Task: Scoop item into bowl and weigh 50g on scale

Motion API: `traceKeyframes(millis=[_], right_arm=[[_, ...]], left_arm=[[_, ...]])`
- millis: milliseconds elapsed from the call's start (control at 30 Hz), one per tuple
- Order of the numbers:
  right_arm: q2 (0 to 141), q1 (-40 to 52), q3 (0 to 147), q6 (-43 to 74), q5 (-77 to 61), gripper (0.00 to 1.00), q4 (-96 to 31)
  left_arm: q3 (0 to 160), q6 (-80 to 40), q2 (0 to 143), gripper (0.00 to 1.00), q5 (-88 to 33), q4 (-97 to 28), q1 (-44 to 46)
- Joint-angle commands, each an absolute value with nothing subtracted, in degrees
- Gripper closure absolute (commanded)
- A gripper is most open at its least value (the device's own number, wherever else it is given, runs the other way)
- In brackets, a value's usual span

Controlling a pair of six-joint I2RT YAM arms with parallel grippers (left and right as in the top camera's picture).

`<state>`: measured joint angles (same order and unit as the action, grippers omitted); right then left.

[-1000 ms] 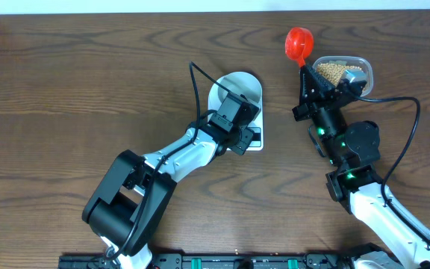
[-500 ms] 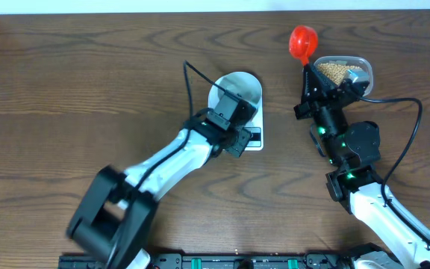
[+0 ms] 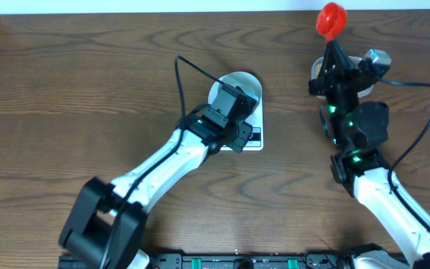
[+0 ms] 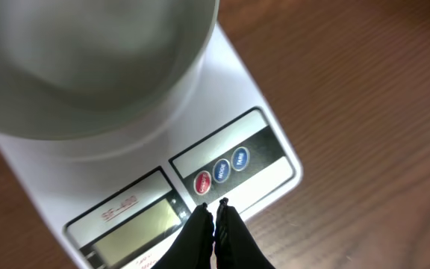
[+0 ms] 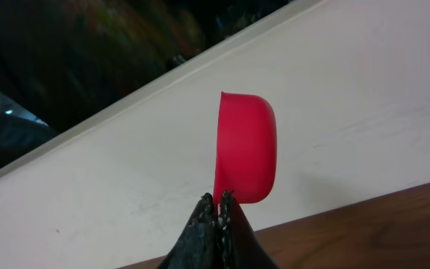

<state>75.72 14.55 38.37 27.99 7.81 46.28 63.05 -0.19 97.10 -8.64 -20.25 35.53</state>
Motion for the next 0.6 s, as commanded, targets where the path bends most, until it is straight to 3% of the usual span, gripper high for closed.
traceKeyframes(millis=[0, 567], right_arm=[[78.59, 14.22, 42.22, 27.14, 8.6, 0.99, 46.22], [81.89, 14.22, 46.19, 27.07, 8.45, 0.99, 45.87]], left_arm=[[63.35, -0.58, 101.67, 0.93, -8.32, -18.98, 36.99], [63.33, 2.57, 106.06, 0.93, -4.38, -15.25, 38.17]])
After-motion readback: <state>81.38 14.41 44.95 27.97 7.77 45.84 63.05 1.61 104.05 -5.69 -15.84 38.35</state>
